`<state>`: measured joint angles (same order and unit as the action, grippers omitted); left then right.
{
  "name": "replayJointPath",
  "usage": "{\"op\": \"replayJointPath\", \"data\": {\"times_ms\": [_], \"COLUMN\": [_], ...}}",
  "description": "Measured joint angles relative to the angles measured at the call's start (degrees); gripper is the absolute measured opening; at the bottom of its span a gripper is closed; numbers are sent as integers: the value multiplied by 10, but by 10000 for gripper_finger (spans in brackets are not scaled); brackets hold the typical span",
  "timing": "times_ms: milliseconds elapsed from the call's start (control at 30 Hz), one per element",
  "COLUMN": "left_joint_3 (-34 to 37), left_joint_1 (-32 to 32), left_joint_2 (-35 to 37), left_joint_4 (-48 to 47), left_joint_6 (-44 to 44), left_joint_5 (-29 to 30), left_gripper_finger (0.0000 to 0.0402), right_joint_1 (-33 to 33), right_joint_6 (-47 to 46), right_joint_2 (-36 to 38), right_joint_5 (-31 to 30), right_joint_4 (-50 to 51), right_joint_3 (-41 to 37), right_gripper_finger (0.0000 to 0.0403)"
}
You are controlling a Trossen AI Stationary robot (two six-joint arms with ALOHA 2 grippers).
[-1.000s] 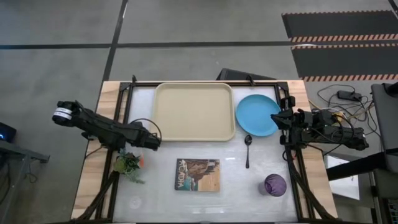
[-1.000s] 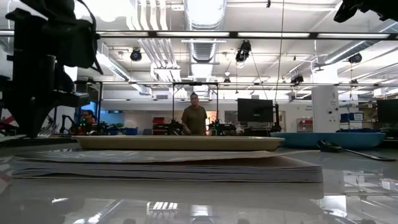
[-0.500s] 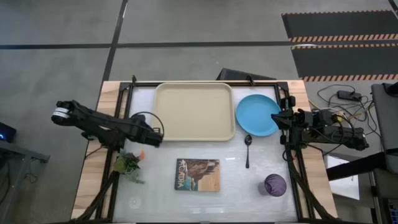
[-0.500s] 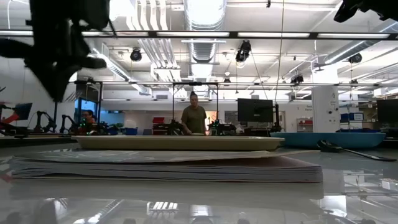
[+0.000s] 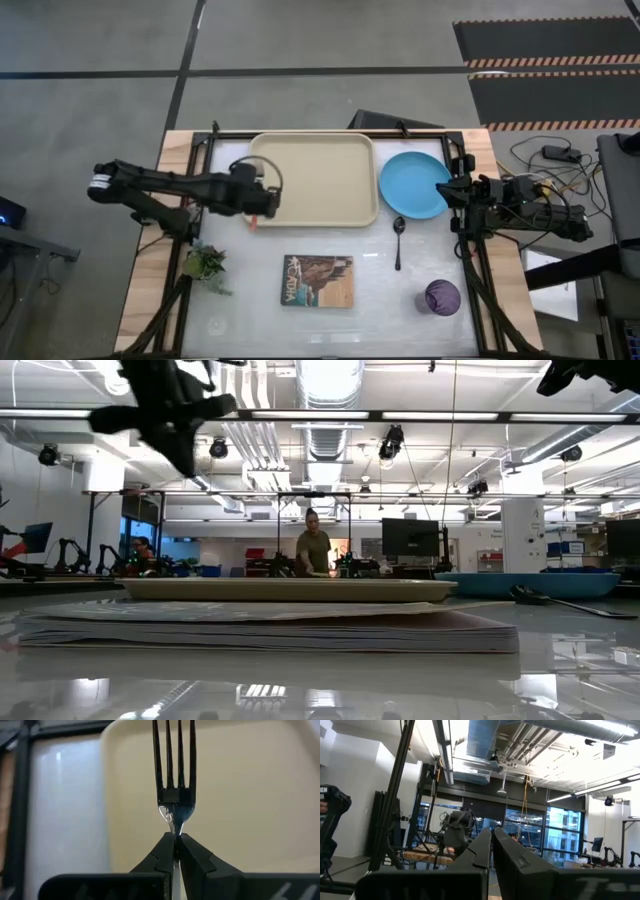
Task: Pick and place plate/cup/fork/spoon on tray
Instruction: Put the orange fork on the light brown tray
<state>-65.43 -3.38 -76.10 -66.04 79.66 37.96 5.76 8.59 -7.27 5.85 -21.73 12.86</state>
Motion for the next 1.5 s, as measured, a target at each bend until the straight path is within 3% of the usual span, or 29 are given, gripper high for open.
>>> {"op": "replayJointPath", "data": {"times_ms": [267,467,833,1500], "left_joint_3": [1,1,2,38], "left_joint_1": [132,239,350,364], "left_joint_2": [-30,-77,-167,-217], "left_joint_4": [175,214,216,206], "left_joint_6": [-236,-331,-381,-321], "left_joint_5": [-51,-135,-213,-211], "left_gripper_finger": [0,0,0,0], "right_joint_1": [0,0,0,0], "right_joint_6": [-11,-11,-11,-11], "right_joint_2": [0,0,0,0], "right_joint_5": [0,0,0,1], "right_joint_4": [0,0,0,37], "right_joint_3": [0,0,0,20], "right_gripper_finger": [9,9,9,9]}}
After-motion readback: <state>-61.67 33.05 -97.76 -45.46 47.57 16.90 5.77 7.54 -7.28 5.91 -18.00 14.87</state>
